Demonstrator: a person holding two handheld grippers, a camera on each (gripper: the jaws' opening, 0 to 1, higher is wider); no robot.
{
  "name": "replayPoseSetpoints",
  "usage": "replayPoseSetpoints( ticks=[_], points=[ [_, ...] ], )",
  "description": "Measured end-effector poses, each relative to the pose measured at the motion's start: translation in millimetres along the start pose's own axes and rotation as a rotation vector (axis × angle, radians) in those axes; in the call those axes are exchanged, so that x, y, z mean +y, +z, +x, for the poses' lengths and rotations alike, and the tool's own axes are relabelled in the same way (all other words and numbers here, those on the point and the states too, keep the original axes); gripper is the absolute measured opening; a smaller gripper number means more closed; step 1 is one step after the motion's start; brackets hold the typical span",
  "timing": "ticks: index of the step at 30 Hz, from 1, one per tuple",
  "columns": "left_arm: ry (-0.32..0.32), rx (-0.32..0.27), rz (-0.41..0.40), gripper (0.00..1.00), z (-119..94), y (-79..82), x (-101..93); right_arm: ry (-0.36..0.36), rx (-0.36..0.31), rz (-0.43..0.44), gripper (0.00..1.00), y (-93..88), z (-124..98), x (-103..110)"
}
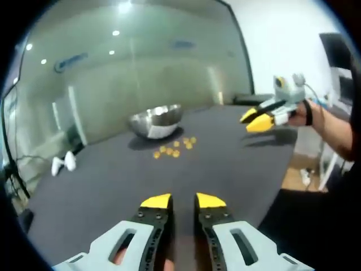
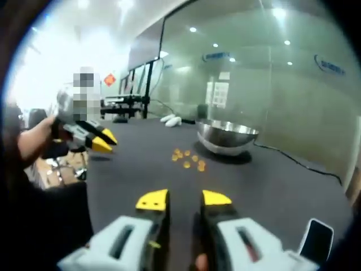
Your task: Pick up the QQ candy scattered on the table and place it into the stainless steel bowl on the table
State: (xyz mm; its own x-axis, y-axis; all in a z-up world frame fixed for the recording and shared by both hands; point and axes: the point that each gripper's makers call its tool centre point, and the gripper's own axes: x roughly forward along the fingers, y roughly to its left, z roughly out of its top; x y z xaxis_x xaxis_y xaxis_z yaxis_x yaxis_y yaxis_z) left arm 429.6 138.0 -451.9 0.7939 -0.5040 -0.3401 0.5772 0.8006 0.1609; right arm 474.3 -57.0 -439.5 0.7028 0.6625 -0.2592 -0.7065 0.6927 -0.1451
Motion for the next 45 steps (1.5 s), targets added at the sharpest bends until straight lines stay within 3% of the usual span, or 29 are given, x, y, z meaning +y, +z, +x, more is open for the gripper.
replayPoseSetpoints(
  ticks=[11,29,45],
  points=[
    [0.002,0.003,0.003,0.17,0,-0.6,-0.8,-0.020,0.022,-0.003,0.22,-6.2,-1,-2],
    [-0.006,-0.002,0.008,0.17,2,3.7,-6.9,0.011,-0.004,0.029,0.22,-2.9,0,2],
    [0.005,0.003,-0.008,0.16,1,2.0,-5.2,0.027,0.012,0.024,0.22,-10.3,3,0]
  ],
)
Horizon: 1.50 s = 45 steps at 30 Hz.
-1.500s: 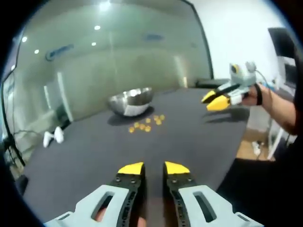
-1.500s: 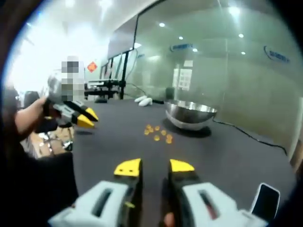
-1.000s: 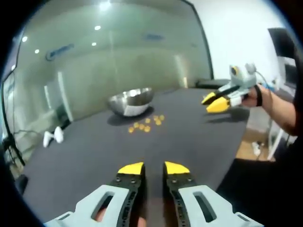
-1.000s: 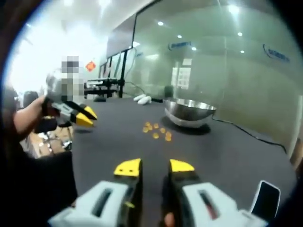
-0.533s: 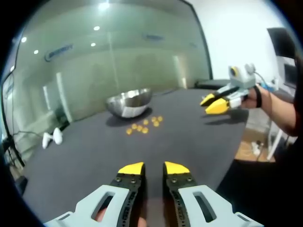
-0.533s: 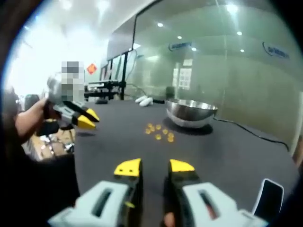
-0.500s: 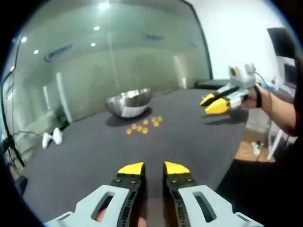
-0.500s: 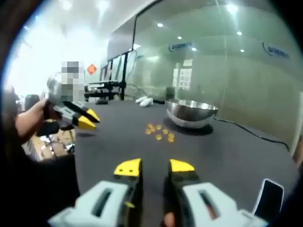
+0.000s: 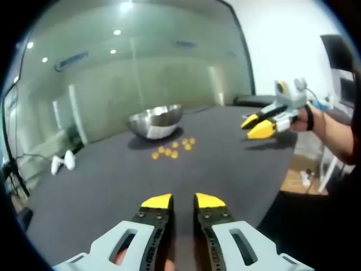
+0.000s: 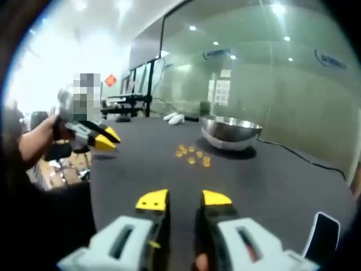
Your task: Pick up the QQ candy scattered on the table and place it into the stainless steel bowl on the table
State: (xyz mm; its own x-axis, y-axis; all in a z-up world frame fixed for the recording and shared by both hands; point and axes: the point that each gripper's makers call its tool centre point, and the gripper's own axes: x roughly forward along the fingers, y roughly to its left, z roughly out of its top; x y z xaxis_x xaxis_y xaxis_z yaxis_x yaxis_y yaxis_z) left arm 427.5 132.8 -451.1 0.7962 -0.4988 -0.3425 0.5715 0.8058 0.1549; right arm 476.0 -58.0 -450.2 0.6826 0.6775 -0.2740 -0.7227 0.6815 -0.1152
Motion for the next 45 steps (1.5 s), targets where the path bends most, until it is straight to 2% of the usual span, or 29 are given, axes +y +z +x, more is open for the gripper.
replayPoseSetpoints(
  ticks=[10,14,21,31,40,45],
  points=[
    [0.007,0.010,-0.017,0.17,0,-3.9,3.0,0.011,0.019,0.010,0.22,-2.5,6,3],
    [0.010,-0.003,-0.015,0.17,-2,-0.3,5.3,0.026,0.023,0.007,0.22,1.5,9,7],
    [0.009,-0.009,-0.022,0.17,-1,0.6,6.0,0.048,0.039,0.008,0.22,5.1,24,5],
    [-0.001,-0.014,-0.025,0.17,1,1.5,5.5,0.097,0.046,-0.006,0.22,14.2,72,10],
    [0.002,-0.018,-0.028,0.17,-1,3.1,7.3,0.089,0.084,0.027,0.21,17.9,110,5],
    [0.006,-0.017,-0.037,0.17,-3,0.9,9.4,0.080,0.115,-0.021,0.21,19.4,126,12]
  ],
)
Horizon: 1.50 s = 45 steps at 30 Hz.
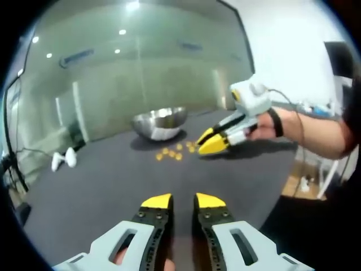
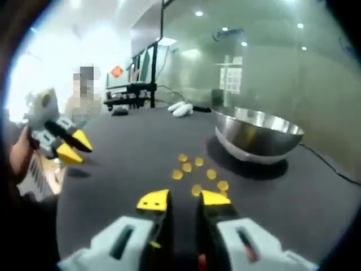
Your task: Pick up the QQ candy scattered on the table and place it into the stainless steel bowl on the table
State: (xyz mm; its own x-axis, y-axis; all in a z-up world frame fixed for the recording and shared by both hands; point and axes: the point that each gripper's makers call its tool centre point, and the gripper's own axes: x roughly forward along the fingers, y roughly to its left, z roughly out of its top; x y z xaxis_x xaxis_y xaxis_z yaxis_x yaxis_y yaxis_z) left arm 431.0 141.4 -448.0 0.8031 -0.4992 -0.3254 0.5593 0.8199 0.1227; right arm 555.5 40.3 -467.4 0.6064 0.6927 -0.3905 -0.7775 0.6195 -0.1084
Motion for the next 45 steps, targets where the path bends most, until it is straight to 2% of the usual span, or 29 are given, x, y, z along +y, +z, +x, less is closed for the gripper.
replayPoseSetpoints(
  ticks=[6,12,17,29,34,39,42,45],
  points=[
    [0.005,0.004,-0.005,0.17,-1,-1.4,2.9,-0.020,0.021,0.023,0.19,-2.5,12,-7],
    [0.005,-0.006,-0.012,0.17,-1,0.5,3.9,0.002,0.024,0.077,0.17,-5.8,20,-7],
    [-0.003,-0.006,-0.018,0.17,1,-1.7,8.0,0.001,0.015,0.056,0.10,-5.0,21,-5],
    [-0.022,-0.010,-0.028,0.17,6,-0.8,8.6,-0.021,0.003,0.043,0.09,-2.8,17,-5],
    [-0.027,-0.016,-0.030,0.17,7,-0.6,11.7,-0.033,-0.018,0.042,0.09,6.4,9,-9],
    [-0.036,-0.045,-0.041,0.17,7,9.8,8.3,-0.053,-0.042,0.061,0.09,12.2,4,-14],
    [-0.041,-0.031,-0.027,0.17,7,8.7,6.0,-0.050,-0.067,0.046,0.09,23.0,0,-13],
    [-0.041,-0.022,-0.028,0.17,6,7.0,4.9,-0.058,-0.097,0.018,0.09,41.7,-6,-17]
  ],
)
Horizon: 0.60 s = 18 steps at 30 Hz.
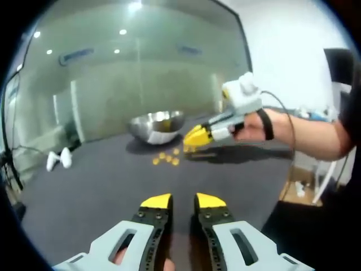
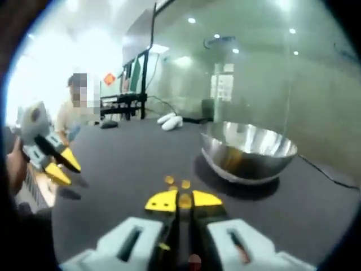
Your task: Pick up the QQ candy scattered on the table and place it into the stainless steel bowl on the table
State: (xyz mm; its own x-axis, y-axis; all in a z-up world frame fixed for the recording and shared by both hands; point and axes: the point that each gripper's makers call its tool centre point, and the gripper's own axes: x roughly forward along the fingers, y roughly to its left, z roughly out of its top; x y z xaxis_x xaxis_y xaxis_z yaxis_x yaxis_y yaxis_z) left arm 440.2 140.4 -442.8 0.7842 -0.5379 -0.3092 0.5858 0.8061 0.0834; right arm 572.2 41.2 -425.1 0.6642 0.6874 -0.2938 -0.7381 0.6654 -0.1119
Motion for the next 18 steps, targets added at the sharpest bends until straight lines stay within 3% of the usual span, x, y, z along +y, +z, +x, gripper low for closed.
replayPoseSetpoints(
  ticks=[5,9,15,18],
  points=[
    [-0.003,-0.004,0.000,0.17,-3,1.5,-4.2,-0.025,-0.033,-0.017,0.09,24.5,-1,-11],
    [-0.024,-0.044,-0.001,0.18,-7,12.4,-8.3,-0.044,-0.049,-0.031,0.09,37.6,1,-18],
    [-0.025,-0.009,-0.018,0.18,-5,4.6,-7.9,-0.133,-0.069,-0.088,0.10,76.4,9,-56],
    [-0.053,-0.014,-0.026,0.18,-6,5.4,-14.5,-0.159,-0.077,-0.068,0.10,84.8,14,-71]
  ],
)
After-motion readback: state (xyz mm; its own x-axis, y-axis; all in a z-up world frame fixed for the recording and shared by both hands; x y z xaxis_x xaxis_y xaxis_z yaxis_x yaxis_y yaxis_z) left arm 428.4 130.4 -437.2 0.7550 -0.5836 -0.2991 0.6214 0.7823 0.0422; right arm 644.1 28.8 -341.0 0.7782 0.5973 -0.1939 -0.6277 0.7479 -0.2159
